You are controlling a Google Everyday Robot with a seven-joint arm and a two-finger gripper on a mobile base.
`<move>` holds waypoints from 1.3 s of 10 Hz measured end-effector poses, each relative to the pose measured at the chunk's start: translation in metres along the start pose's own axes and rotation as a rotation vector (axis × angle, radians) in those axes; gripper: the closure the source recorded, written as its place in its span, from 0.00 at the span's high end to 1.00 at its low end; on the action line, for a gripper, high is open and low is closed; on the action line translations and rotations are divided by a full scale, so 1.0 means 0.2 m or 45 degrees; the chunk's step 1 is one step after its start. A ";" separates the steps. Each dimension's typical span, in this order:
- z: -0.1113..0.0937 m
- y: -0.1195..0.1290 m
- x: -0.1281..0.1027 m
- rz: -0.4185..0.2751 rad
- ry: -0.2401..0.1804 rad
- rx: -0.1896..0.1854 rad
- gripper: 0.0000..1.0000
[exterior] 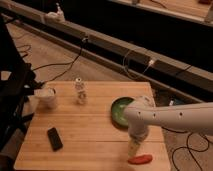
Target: Drag the pepper across the table
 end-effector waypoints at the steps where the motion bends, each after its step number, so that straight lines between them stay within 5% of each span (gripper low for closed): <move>1: 0.03 -0.03 -0.01 -0.001 -0.006 0.018 0.79; 6: 0.20 -0.11 -0.13 0.062 0.017 0.128 0.78; 9: 0.26 -0.12 -0.16 0.092 0.113 0.217 0.52; 13: 0.26 -0.08 -0.19 0.098 0.162 0.247 0.12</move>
